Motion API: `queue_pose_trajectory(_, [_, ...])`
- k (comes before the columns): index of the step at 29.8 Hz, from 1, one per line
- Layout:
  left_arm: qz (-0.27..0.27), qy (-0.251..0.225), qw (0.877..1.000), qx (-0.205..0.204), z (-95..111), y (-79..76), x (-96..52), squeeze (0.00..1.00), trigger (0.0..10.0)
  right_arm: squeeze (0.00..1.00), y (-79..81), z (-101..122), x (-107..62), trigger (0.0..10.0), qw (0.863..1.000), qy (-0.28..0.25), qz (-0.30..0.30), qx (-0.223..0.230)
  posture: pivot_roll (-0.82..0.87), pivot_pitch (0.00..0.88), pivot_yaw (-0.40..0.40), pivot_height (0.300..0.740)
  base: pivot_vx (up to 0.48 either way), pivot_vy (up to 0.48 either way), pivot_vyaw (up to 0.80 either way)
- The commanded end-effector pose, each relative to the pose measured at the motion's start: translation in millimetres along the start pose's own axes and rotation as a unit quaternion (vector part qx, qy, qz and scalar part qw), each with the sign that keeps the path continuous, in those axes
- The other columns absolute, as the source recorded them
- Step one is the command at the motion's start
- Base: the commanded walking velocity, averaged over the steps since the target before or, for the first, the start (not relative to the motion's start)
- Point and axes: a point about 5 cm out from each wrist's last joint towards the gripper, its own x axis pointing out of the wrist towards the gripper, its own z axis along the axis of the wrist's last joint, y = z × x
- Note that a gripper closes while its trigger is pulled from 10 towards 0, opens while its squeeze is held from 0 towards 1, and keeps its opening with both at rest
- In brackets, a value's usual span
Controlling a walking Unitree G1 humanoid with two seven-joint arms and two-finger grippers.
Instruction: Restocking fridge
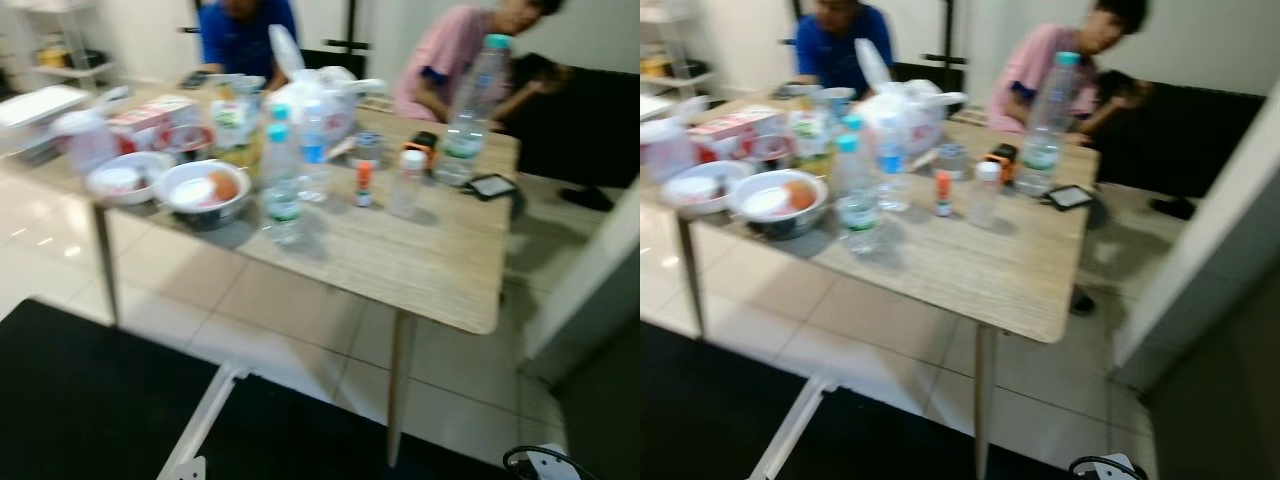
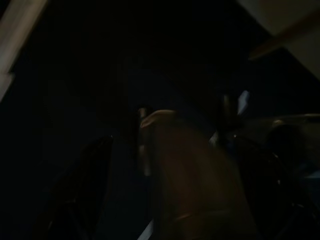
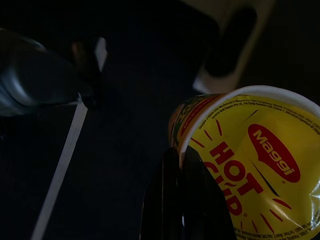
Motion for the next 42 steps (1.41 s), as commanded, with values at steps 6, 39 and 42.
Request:
queue_pose_trajectory(6, [0.0, 0.01, 1.0, 0.006, -5.2, 0.6, -1.0, 0.0, 10.0, 0.0, 8.1, 3.2, 1.5, 10.0, 1.0, -0.008, 0.009, 0.007, -0.02, 0.0, -0.019, 0.74, 0.0, 0.0, -0.79])
queue_pose_trajectory(39, [0.007, -0.031, 0.999, 0.013, 20.4, 2.7, 2.0, 0.0, 10.0, 0.0, 23.9, 4.3, 4.1, 10.0, 0.999, -0.013, 0.028, 0.02, -0.02, 0.0, -0.012, 0.74, 0.0, 0.0, -0.78])
queue_pose_trajectory(42, [0.008, -0.034, 0.999, 0.016, 20.0, 2.5, 1.8, 0.0, 10.0, 0.0, 24.3, 4.9, 4.1, 10.0, 0.999, -0.014, 0.03, 0.019, -0.02, 0.0, -0.009, 0.74, 0.0, 0.0, -0.79])
